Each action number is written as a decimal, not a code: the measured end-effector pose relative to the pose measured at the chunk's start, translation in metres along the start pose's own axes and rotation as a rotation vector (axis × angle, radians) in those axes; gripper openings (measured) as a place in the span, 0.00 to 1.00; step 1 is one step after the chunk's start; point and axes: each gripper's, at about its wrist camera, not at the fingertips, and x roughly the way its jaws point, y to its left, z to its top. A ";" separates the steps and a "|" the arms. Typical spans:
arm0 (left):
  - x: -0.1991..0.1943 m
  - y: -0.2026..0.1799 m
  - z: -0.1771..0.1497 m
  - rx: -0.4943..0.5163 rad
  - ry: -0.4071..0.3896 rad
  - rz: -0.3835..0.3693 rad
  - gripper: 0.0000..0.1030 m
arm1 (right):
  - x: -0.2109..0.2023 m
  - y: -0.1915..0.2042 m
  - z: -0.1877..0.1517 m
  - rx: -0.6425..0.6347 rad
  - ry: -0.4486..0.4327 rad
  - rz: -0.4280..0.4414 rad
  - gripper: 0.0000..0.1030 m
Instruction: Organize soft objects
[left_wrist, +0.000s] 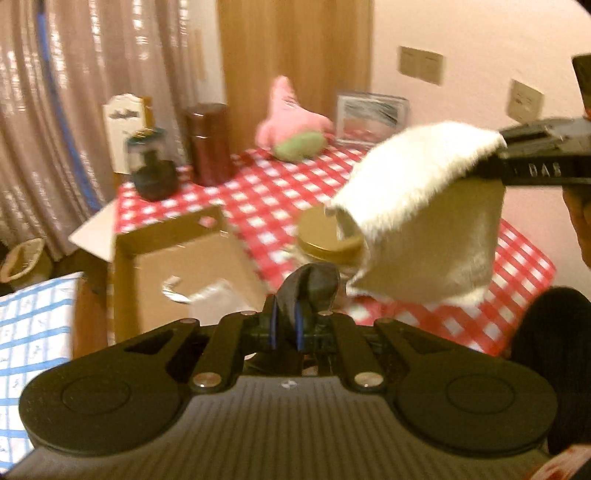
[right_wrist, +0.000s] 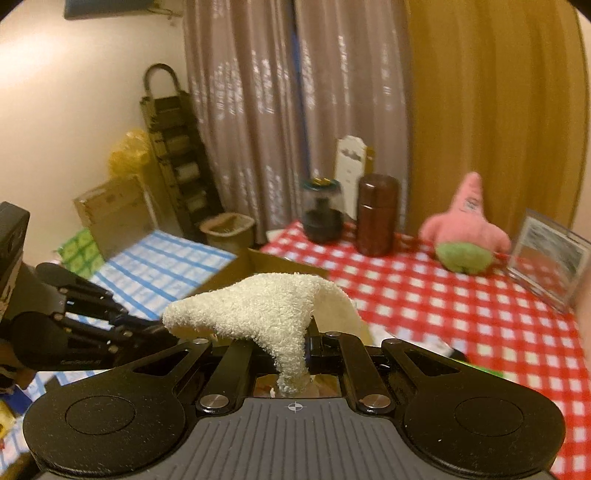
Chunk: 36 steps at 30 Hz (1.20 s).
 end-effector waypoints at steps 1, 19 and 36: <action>0.000 0.007 0.002 -0.005 -0.004 0.015 0.08 | 0.007 0.004 0.004 0.004 -0.002 0.012 0.07; 0.065 0.113 -0.003 -0.132 -0.003 0.172 0.08 | 0.184 0.003 0.038 0.276 0.011 0.104 0.07; 0.115 0.119 -0.051 -0.194 0.085 0.130 0.14 | 0.250 -0.003 0.034 0.344 0.015 0.110 0.07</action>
